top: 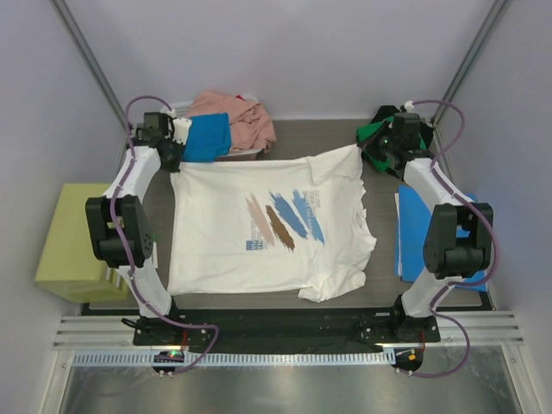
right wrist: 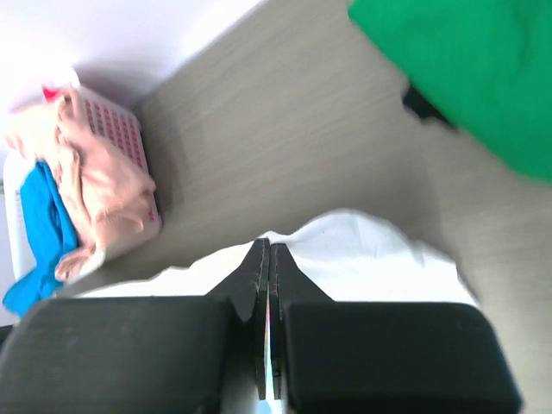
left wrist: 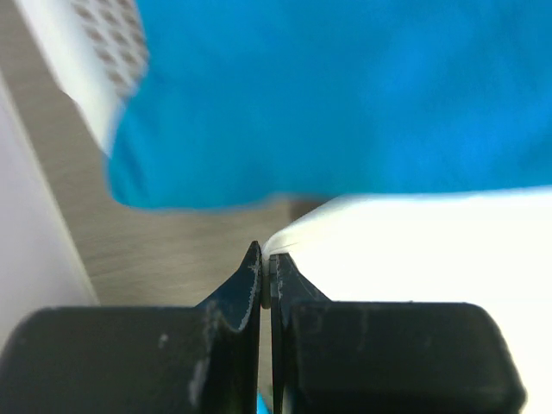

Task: Fold and stack the t-shirts
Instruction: Fold the tshirt

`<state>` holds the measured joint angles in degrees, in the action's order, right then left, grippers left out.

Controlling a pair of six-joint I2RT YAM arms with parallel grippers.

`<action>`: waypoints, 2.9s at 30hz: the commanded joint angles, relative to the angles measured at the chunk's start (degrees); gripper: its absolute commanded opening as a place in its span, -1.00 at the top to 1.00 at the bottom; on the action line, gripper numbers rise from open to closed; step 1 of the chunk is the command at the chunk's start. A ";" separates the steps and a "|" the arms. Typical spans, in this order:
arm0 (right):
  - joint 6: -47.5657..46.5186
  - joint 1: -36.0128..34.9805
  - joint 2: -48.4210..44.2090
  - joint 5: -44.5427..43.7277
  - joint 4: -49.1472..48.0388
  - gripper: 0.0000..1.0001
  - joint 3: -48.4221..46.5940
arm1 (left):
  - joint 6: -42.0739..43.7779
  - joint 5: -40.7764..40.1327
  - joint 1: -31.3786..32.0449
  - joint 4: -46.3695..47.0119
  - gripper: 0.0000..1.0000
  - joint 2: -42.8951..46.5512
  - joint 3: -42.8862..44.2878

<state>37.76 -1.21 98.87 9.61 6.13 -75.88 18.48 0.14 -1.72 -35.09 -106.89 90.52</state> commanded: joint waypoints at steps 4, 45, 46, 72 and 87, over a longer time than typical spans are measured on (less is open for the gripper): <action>4.16 0.42 -15.01 1.91 5.72 0.98 9.16 | 2.35 8.20 -0.57 -1.90 1.00 17.58 -14.22; 12.95 -5.46 -0.97 9.64 6.35 -0.72 4.33 | -3.80 16.56 1.19 -7.45 -0.70 9.17 -19.77; 13.13 -5.81 -0.52 9.55 5.74 -0.72 4.68 | -3.98 16.38 1.19 -6.93 -0.69 7.94 -18.29; 10.41 -1.61 -4.02 -2.83 8.63 -0.73 21.11 | -2.49 13.75 -1.62 -7.28 -0.65 1.51 -9.48; 9.61 1.21 -8.53 3.84 13.91 -0.74 13.40 | -6.17 17.70 -2.94 -6.31 -0.63 0.72 -7.82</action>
<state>46.78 0.78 89.56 10.31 21.15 -54.76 14.76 14.76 -4.49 -43.07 -108.07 80.66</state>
